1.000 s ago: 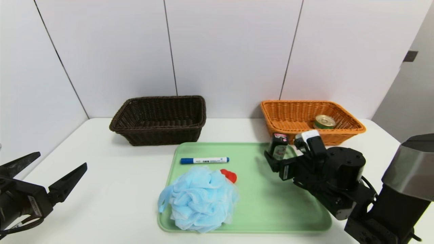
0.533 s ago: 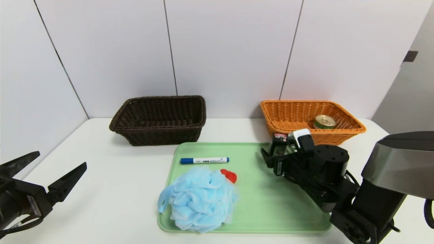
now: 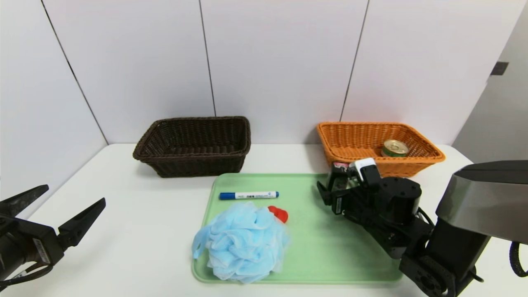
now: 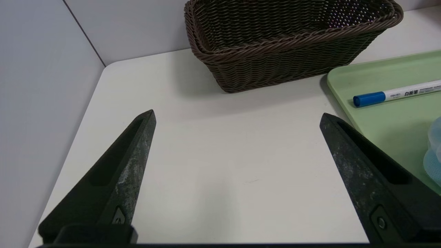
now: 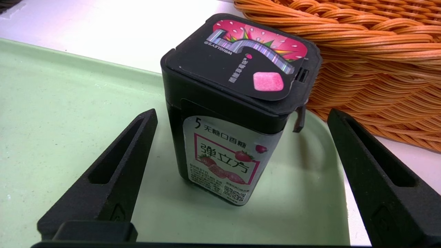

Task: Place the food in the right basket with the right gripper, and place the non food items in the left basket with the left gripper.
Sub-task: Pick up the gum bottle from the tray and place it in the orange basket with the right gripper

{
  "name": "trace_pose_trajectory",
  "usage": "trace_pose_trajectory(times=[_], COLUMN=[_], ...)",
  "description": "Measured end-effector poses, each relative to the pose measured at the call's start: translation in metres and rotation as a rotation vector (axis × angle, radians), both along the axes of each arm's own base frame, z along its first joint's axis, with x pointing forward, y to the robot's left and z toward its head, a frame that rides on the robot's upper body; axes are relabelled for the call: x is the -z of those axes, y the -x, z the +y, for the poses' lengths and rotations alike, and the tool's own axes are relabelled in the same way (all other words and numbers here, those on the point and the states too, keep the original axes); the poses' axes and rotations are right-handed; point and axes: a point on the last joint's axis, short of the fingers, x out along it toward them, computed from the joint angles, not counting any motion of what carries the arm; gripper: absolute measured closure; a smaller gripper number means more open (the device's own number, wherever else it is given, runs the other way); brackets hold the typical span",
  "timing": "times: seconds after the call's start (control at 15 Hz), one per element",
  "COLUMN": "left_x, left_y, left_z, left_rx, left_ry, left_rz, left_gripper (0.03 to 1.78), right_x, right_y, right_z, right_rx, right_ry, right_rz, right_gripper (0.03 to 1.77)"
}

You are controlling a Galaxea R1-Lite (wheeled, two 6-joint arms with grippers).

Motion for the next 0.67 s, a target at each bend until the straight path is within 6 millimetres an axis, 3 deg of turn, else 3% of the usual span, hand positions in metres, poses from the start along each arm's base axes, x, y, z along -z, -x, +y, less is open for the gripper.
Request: trace_pose_trajectory(times=[0.67], left_x=[-0.0020], left_y=[0.0017], left_z=[0.0000], left_rx=[0.000], left_ry=[-0.001], left_rz=[-0.014], left_gripper=[0.12], right_x=[-0.0014], right_y=[0.0000], right_z=[0.0004], right_rx=[0.001], right_ry=[-0.003], right_rz=[-0.005], right_gripper=[0.10])
